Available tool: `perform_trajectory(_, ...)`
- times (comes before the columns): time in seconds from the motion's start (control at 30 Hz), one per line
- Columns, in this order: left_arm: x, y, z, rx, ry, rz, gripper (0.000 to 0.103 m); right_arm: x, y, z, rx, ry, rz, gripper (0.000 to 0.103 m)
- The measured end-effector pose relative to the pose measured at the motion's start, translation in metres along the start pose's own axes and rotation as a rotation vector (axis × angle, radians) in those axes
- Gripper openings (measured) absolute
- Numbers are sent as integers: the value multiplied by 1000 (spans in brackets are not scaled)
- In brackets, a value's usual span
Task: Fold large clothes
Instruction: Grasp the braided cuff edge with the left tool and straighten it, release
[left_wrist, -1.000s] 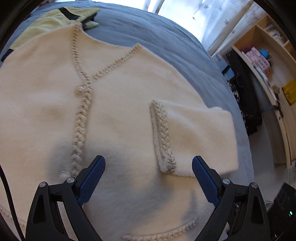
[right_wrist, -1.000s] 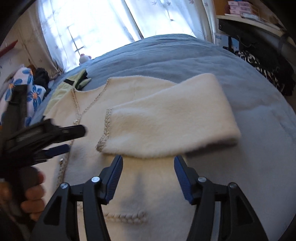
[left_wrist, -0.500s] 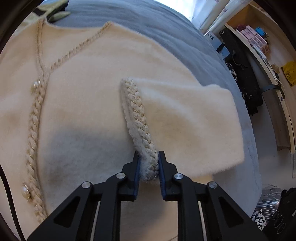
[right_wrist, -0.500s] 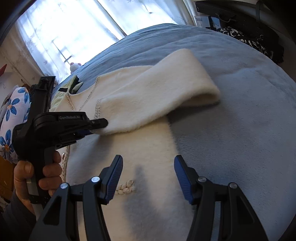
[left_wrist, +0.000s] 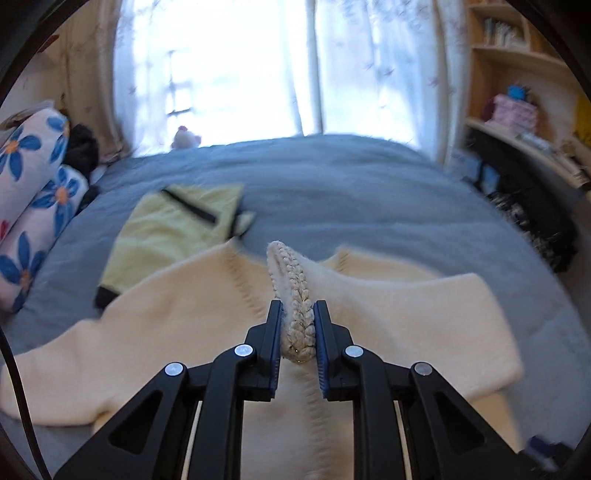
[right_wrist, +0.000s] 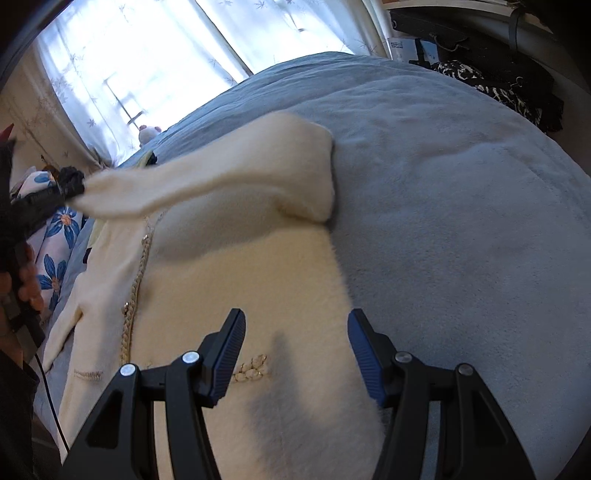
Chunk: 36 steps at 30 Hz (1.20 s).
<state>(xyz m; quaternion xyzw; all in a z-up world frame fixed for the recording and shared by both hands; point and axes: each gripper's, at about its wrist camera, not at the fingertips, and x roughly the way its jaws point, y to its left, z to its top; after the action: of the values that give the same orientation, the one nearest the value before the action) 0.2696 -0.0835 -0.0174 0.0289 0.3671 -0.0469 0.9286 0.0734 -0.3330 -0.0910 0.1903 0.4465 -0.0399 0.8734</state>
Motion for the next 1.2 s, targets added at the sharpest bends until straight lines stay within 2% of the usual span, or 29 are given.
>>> perform_trajectory(0.03,14,15,-10,-2,48,45,23,2,0,-1,-5,9,1,58)
perform_trajectory(0.1,48,42,-36,-19,192,111,55,6,0,-1,-7,24,4,58)
perform_trajectory(0.17,69,68,-58,-74,302,104,55,7,1,0,-3,28,10,58)
perform_trajectory(0.2,77,79,-66,-124,337,72,55,7,2,2,-5,25,8,58)
perform_trajectory(0.3,78,105,-73,-302,320,-69,56,7,3,12,-14,11,-2,58)
perform_trajectory(0.4,85,117,-68,-387,306,-129,57,9,3,33,-19,-7,-14,61)
perform_trajectory(0.53,104,111,-57,-341,335,-130,57,25,0,69,-17,-15,-24,63)
perform_trajectory(0.63,118,104,-55,-277,378,-153,57,50,-8,106,10,4,-57,63)
perform_trajectory(0.77,128,85,-46,-199,378,-133,57,92,-23,159,70,43,-76,63)
perform_trajectory(0.8,132,84,-42,-198,380,-135,52,104,-26,171,84,57,-85,63)
perform_trajectory(0.87,135,79,-35,-194,386,-167,29,127,-32,186,113,91,-89,63)
perform_trajectory(0.9,137,76,-32,-174,381,-134,17,138,-35,190,136,114,-85,63)
perform_trajectory(1.0,132,67,-18,-111,336,-94,14,163,-41,193,178,178,-20,61)
perform_trajectory(1.03,127,64,-14,-95,308,-91,14,164,-36,193,141,162,-14,32)
perform_trajectory(1.07,122,62,-9,-86,273,-101,14,162,-30,195,96,141,-10,13)
perform_trajectory(1.13,113,61,-2,-81,207,-109,13,150,-23,195,68,49,-38,13)
perform_trajectory(1.2,121,60,-4,-71,226,-81,14,153,-19,191,44,24,-81,13)
